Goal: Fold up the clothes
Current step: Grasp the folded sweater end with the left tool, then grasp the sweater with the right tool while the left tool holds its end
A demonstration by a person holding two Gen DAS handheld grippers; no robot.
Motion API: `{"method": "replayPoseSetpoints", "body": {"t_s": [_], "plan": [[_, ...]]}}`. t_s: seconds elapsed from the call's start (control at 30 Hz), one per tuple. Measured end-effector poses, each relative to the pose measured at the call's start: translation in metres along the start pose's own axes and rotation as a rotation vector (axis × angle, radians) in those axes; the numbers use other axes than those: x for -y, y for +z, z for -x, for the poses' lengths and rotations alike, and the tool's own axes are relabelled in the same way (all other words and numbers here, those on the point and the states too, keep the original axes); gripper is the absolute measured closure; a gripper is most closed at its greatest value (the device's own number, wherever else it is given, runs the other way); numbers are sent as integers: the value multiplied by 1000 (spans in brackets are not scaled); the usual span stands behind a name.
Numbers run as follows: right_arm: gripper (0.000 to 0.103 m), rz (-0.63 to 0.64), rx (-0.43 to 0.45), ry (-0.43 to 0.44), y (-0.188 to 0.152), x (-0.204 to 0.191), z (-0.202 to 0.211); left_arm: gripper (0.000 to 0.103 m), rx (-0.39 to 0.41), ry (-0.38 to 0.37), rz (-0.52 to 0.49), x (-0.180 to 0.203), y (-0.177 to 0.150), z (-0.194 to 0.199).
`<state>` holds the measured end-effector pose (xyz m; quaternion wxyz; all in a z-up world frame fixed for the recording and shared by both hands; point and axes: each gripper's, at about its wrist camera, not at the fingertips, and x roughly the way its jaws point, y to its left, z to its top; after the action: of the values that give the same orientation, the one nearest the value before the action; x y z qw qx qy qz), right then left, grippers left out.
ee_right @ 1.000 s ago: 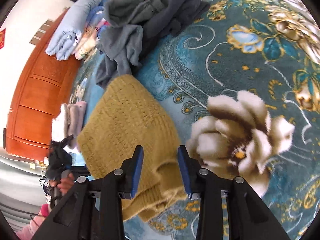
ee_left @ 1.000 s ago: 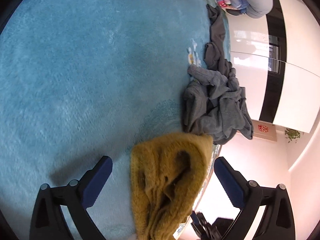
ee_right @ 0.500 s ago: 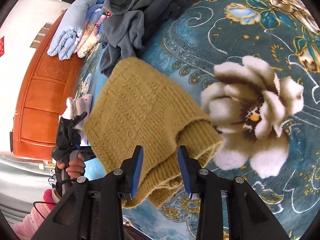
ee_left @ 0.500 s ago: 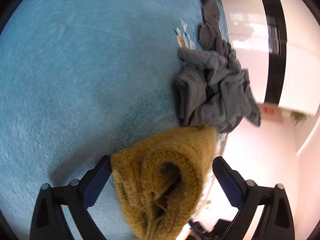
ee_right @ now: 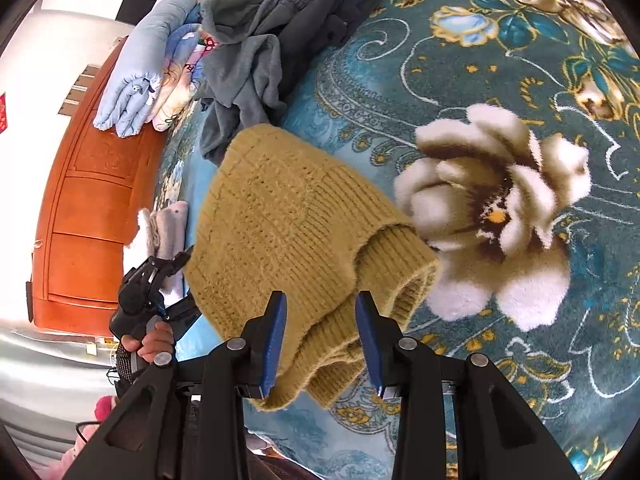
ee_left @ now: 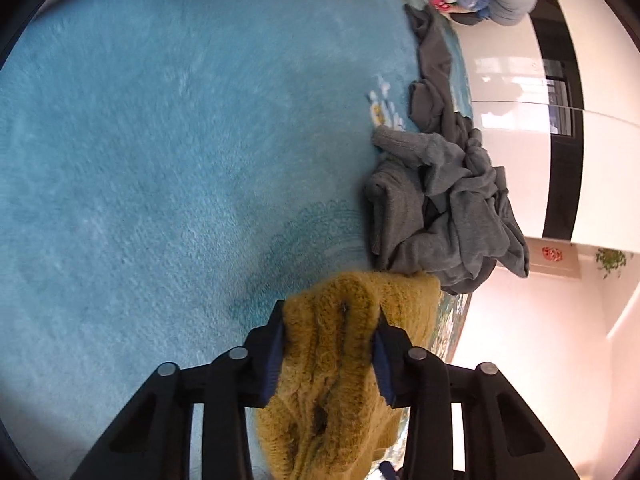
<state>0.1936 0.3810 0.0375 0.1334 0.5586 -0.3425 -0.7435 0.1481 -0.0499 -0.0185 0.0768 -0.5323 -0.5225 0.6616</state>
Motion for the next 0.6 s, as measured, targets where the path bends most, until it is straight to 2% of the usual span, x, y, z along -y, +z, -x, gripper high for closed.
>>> {"method": "replayPoseSetpoints", "body": {"t_s": [0.23, 0.4, 0.43, 0.47, 0.53, 0.6], "plan": [[66, 15, -3, 23, -7, -11, 0, 66, 68, 1, -34, -12, -31, 41], [66, -2, -28, 37, -22, -8, -6, 67, 72, 42, 31, -49, -66, 78], [64, -6, -34, 39, -25, -7, -8, 67, 67, 55, 42, -57, -74, 85], [55, -11, -40, 41, -28, -6, -9, 67, 61, 67, 52, -65, -81, 91], [44, -22, -51, 45, -34, -4, -13, 67, 41, 69, 61, -78, -87, 95], [39, -43, -46, 45, -34, 1, -19, 66, 33, 54, 77, -82, -86, 95]]}}
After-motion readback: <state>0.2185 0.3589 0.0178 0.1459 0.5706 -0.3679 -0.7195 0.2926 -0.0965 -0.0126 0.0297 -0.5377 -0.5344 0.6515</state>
